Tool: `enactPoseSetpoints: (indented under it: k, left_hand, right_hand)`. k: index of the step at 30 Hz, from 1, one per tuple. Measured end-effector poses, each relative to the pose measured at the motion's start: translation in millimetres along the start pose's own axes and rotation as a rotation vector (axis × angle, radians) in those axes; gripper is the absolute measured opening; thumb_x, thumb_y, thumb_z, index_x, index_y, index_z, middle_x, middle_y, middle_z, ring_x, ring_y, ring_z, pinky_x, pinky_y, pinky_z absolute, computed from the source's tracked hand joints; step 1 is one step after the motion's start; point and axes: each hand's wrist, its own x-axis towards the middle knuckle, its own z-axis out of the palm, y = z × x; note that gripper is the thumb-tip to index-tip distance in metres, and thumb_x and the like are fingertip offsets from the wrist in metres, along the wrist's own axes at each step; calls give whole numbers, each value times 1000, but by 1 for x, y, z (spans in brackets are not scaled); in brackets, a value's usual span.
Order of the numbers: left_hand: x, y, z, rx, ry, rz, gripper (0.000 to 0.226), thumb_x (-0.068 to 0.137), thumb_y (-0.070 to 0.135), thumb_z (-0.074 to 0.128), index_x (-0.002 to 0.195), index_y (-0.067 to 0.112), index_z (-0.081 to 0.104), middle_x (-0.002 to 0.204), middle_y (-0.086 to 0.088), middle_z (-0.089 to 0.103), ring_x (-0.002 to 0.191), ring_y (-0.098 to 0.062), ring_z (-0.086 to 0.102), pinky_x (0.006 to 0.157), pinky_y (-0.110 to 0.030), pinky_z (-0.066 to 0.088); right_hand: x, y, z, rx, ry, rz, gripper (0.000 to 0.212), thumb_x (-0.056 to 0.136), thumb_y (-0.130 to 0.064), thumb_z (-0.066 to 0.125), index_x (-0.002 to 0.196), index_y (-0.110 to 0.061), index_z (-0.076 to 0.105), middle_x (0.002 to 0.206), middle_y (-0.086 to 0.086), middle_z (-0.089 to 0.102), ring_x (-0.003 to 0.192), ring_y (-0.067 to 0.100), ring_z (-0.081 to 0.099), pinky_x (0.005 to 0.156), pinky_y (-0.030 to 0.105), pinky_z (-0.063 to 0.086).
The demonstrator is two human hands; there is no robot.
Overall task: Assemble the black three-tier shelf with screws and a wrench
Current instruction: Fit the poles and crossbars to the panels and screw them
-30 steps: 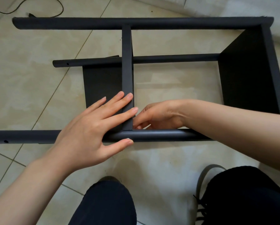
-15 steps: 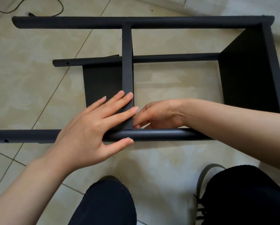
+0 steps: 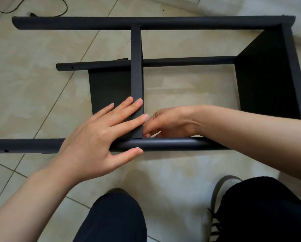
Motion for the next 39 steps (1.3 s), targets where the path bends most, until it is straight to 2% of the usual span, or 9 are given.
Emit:
enactPoseSetpoints:
  k: [6,10,15,19,23,27,34,39]
  left_hand:
    - [0,-1,1,-12,7,2,68,90,58,53,150,28,43,164,9,28,153,-10,21,123,-42,25]
    - [0,-2,1,-12,6,3,69,91,57,53,151,27,42,164,8,27,153,-10,21,123,-42,26]
    - [0,-1,1,-7,8,7,68,91,57,54,151,27,43,164,7,28,153,-10,21,123,-41,25]
    - [0,-1,0,0,6,6,68,90,58,53,150,28,43,164,8,28,153,-9,20,123,-39,23]
    - [0,-1,1,1,10,6,68,90,57,54,150,27,43,164,7,28,153,-10,21,123,-40,24]
    - [0,-1,1,-3,11,10,68,90,57,54,150,26,44,164,7,28,153,-10,21,123,-40,24]
    - [0,-1,1,2,8,8,68,91,57,54,151,27,43,164,8,28,153,-10,21,123,-39,23]
    - [0,-1,1,1,10,7,68,91,57,54,151,28,42,164,8,28,153,-9,21,123,-40,24]
  right_hand:
    - [-3,-1,-4,-6,-12,23,21,93,-12,59,74,-12,67,78,3,59,72,13,61,74,25,53]
    - [0,-1,0,-10,5,16,8,94,-10,58,87,-10,62,84,5,56,77,13,57,71,23,53]
    - [0,-2,-3,6,-14,28,14,94,-13,59,82,-11,65,78,1,62,72,11,62,73,24,54]
    - [-2,-4,-5,-15,-16,61,14,94,-16,61,83,-12,68,77,0,65,69,12,64,68,23,55]
    - [1,-2,-1,-11,2,33,9,95,-13,58,89,-10,64,80,2,61,76,13,59,73,24,53]
    - [0,-1,-1,-11,-11,12,18,95,-12,57,78,-13,62,76,0,59,73,12,59,74,24,52]
    - [-2,-3,-5,-38,-22,27,21,94,-14,60,74,-14,68,76,1,62,70,12,63,72,25,53]
    - [1,-2,0,-59,6,-14,8,92,-8,56,88,-10,63,93,12,55,77,15,57,73,25,52]
